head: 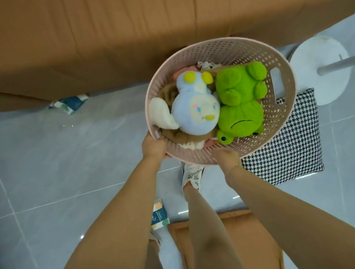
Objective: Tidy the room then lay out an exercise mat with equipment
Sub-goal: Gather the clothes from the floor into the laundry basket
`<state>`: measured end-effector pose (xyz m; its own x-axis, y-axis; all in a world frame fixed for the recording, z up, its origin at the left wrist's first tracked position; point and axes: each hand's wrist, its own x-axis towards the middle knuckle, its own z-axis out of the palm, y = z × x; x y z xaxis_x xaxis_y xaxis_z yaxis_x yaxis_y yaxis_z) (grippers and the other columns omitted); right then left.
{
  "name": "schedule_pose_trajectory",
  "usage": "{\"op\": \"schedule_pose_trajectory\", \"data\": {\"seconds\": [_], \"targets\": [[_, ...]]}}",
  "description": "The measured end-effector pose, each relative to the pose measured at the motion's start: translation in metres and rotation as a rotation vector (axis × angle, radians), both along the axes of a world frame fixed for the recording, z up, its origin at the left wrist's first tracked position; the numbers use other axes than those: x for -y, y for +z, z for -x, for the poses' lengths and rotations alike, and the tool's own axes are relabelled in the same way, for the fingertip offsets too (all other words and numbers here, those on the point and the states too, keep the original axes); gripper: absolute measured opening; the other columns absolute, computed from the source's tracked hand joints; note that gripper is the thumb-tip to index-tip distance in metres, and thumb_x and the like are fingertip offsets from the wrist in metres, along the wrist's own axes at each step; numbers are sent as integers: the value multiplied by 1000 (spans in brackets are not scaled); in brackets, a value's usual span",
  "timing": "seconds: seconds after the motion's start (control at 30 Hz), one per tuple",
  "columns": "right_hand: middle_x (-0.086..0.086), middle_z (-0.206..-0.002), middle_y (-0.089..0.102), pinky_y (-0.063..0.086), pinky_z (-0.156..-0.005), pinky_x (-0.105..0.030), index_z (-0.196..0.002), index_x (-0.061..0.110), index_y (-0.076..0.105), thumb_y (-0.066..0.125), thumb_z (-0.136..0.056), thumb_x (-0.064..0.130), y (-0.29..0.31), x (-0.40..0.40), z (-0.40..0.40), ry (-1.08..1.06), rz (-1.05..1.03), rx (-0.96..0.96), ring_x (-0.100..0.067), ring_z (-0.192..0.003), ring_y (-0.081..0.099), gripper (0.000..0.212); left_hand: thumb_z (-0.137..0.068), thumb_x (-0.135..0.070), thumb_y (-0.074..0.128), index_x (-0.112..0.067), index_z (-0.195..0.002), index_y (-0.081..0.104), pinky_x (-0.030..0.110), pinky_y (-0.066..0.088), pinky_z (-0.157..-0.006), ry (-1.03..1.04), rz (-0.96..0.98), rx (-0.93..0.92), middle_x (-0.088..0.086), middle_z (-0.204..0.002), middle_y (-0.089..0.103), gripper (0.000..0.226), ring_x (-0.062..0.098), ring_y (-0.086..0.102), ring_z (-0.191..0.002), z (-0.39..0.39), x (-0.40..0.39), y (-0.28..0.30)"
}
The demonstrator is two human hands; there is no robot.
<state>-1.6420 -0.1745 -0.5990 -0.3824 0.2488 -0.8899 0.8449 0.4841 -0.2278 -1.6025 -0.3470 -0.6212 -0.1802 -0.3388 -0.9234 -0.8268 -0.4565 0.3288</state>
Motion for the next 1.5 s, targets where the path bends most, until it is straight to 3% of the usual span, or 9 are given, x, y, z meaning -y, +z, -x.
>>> {"op": "schedule_pose_trajectory", "data": {"seconds": [0.43,0.57,0.7,0.87,1.03,1.2,1.37,1.43,1.5], "targets": [[-4,-107,58,42,-81,-29,-122,8,59,56,-88,7,9,49,-98,354,57,-169,-20,-99,53,35,-89,3,53,-17,-127,52,46,55,-73,235,69,-2,13,-111,61,44,36,62,-96,-178,91,1],[-11,-120,54,49,-93,-43,-121,10,56,59,-78,9,2,80,-103,445,-47,-470,-26,-106,56,44,-92,2,51,-16,-138,44,44,52,-74,259,97,19,16,-118,60,50,35,62,-99,-235,134,3],[-18,-137,37,32,-98,-23,-137,2,37,63,-80,8,4,125,-82,554,-143,-741,-27,-123,41,62,-88,6,50,-15,-139,45,41,52,-78,286,117,28,16,-119,60,55,30,60,-95,-273,155,2],[-10,-116,57,48,-91,-37,-132,9,44,58,-83,21,-11,175,-40,374,-122,-437,-29,-102,57,52,-83,2,56,-8,-114,60,30,51,-75,371,376,14,6,-100,65,33,25,63,-93,-283,167,8],[-6,-72,53,44,-52,-28,-107,4,58,67,-80,27,-12,170,-22,269,-22,-211,-17,-56,50,37,-97,-16,45,-11,-81,57,16,38,-40,881,-53,-252,-6,-44,55,20,4,47,-36,-267,182,29],[-3,-73,44,37,-46,-26,-110,2,52,72,-78,41,18,174,-44,335,62,-175,-14,-52,40,54,-95,-46,47,-19,-84,55,15,30,-43,981,22,-213,-5,-64,47,31,4,38,-48,-299,166,61],[-2,-79,50,42,-52,-28,-123,1,51,68,-81,48,86,193,-95,558,130,-151,-13,-58,43,65,-98,-32,49,-2,-120,59,11,36,-34,1236,73,-180,1,-69,73,39,-3,45,-30,-359,123,144],[-2,-76,50,42,-54,-27,-117,3,54,67,-82,47,112,208,-121,672,147,-143,-12,-58,43,57,-95,-28,56,2,-126,56,11,39,-35,1346,117,-141,21,-91,71,43,-2,49,-32,-389,103,173],[-2,-73,50,42,-54,-26,-111,7,53,68,-82,44,135,223,-150,779,157,-145,-13,-57,44,49,-90,-23,64,5,-123,57,13,43,-38,1446,134,-104,13,-77,64,44,1,57,-38,-421,82,192]]}}
